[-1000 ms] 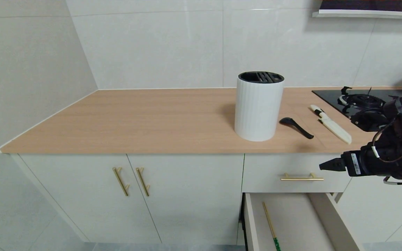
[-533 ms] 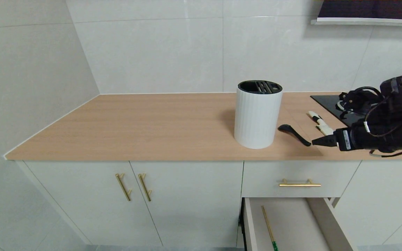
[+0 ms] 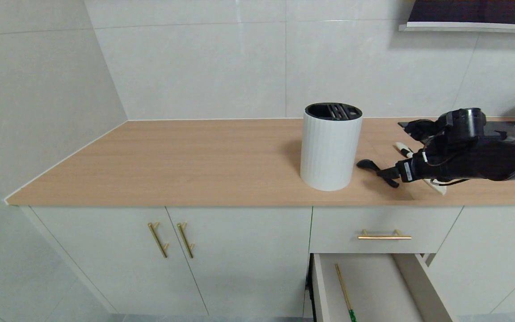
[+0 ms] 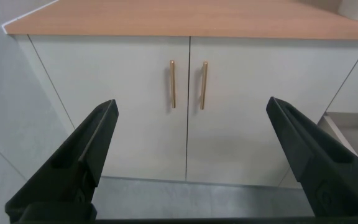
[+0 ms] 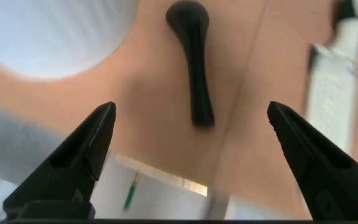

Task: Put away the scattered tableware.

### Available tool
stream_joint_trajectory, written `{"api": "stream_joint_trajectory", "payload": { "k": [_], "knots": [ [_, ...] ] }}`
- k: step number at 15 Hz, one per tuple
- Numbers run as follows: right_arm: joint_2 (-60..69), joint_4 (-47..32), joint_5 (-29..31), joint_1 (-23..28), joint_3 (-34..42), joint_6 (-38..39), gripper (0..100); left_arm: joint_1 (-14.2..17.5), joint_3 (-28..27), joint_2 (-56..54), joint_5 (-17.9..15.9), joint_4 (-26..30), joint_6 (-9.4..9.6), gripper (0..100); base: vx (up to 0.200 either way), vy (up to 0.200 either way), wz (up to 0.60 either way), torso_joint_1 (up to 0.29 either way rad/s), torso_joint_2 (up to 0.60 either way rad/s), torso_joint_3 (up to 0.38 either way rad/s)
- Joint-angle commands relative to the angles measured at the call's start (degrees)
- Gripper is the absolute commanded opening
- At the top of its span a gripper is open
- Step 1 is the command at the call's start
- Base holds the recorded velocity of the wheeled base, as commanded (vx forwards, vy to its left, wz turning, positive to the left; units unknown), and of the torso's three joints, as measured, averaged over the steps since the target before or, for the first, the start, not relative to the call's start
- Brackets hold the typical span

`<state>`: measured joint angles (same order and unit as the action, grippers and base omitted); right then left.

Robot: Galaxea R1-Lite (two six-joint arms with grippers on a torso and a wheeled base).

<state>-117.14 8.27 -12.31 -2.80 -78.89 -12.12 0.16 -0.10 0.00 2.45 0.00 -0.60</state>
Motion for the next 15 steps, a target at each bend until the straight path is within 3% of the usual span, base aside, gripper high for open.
{"api": "stream_joint_trajectory", "payload": {
  "k": [1, 13, 14, 15],
  "knots": [
    [-5.73, 1.31, -3.16, 0.52, -1.62, 0.34, 100, 0.02, 0.01, 0.00, 0.01, 0.00, -0.02, 100, 0.000, 0.000, 0.00, 0.000, 0.00, 0.000],
    [-10.83, 1.93, -5.18, 1.92, -7.07, 2.98, 100, 0.02, 0.01, 0.00, 0.01, 0.00, -0.02, 100, 0.000, 0.000, 0.00, 0.000, 0.00, 0.000],
    [-11.18, 1.93, -5.18, 1.92, -7.25, 2.98, 0, 0.02, 0.01, 0.00, 0.01, -0.09, -0.02, 100, 0.000, 0.000, 0.00, 0.000, 0.00, 0.000],
    [-11.53, 1.93, -5.18, 1.92, -7.34, 2.98, 0, 0.02, 0.01, 0.00, 0.01, -0.09, -0.02, 100, 0.000, 0.000, 0.00, 0.000, 0.00, 0.000]
  ]
}}
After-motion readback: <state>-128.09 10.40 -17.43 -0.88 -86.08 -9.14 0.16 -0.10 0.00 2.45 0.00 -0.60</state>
